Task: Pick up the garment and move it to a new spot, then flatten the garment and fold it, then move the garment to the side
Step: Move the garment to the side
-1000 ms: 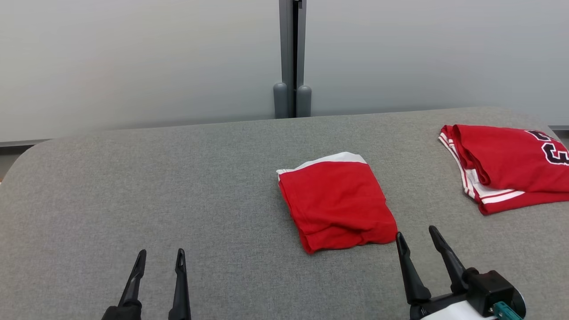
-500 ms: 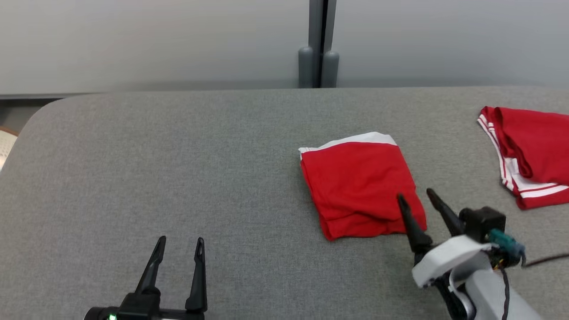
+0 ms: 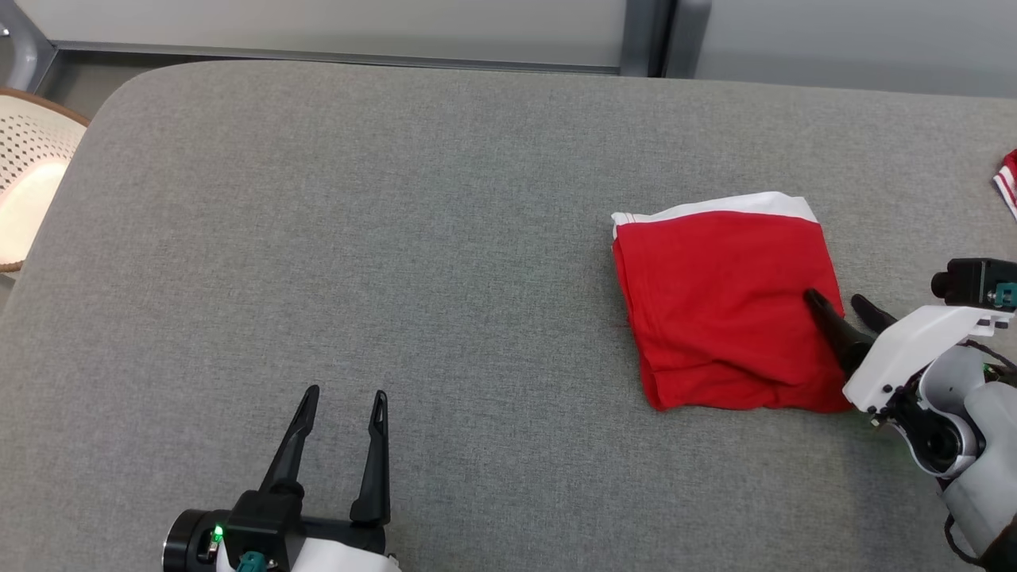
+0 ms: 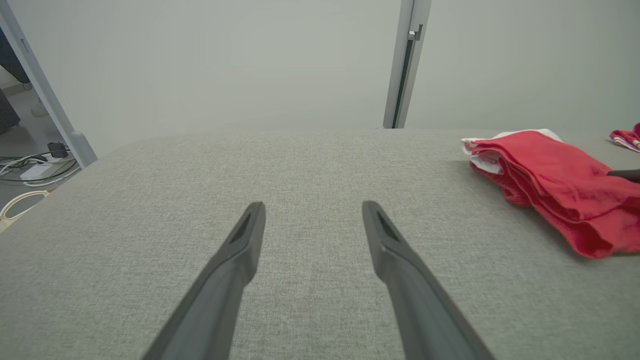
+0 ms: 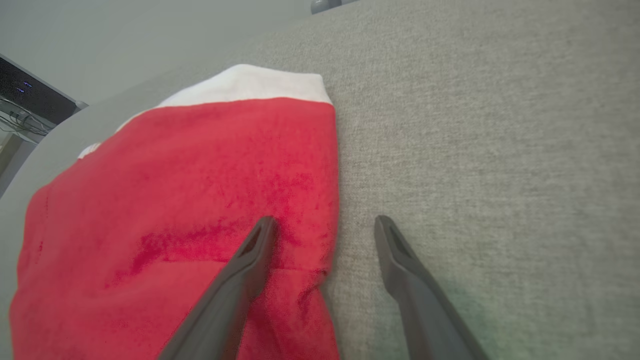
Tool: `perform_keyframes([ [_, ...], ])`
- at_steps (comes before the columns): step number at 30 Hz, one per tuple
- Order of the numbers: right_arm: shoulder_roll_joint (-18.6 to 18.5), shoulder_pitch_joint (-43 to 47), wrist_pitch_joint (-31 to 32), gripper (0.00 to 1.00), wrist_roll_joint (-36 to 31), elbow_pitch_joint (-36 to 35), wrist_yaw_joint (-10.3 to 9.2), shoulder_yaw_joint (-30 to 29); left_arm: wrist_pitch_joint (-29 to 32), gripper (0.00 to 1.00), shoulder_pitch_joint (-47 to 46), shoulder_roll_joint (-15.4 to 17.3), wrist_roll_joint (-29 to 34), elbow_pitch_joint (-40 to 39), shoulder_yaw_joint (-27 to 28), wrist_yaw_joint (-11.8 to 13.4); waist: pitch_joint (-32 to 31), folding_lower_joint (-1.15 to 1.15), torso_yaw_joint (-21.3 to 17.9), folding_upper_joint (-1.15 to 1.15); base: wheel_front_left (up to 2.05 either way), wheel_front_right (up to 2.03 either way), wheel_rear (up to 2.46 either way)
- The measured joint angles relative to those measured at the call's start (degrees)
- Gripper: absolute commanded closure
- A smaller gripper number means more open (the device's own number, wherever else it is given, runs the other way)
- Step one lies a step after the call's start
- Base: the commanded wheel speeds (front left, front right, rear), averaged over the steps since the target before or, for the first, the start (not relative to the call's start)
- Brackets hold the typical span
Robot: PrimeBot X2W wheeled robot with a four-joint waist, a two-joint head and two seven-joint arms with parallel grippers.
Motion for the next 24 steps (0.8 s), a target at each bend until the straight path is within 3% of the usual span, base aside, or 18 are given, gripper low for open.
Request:
perform_keyframes([
  [2, -0.27, -1.02, 1.04, 0.0, 0.96, 0.98, 0.0, 0.6, 0.0, 0.0, -0.42, -0.01, -0.29, 0.18, -0.18, -0.08, 0.64, 0.0, 0.47, 0.0, 0.0, 0.0, 0.0],
  [3, -0.29, -1.55, 1.72, 0.08, 1.62, 1.29, 0.0, 1.02, 0.0, 0.0, -0.56, 0.0, -0.3, 0.3, -0.25, -0.08, 0.86, 0.0, 0.68, 0.0, 0.0, 0.0, 0.0],
  [5, -0.46, -2.35, 2.09, 1.0, 2.15, 1.38, 0.0, 2.36, 0.0, 0.0, -0.98, 0.01, -0.37, 0.41, -0.41, -0.08, 1.16, 0.0, 1.02, 0.0, 0.0, 0.0, 0.0],
  [13, -3.02, -4.86, -3.47, 1.0, 0.24, 1.89, 0.03, 6.69, 0.0, 0.0, -1.34, 0.0, 0.19, -0.19, -0.04, 0.09, 1.66, 0.0, 0.12, 0.0, 0.0, 0.0, 0.0],
  [24, -13.86, -13.26, -5.64, 1.0, -5.32, 1.08, 0.02, 9.46, 0.0, 0.0, -4.19, -0.01, 1.68, -1.33, 1.08, -1.04, 5.07, 0.0, -4.82, 0.0, 0.0, 0.0, 0.0],
])
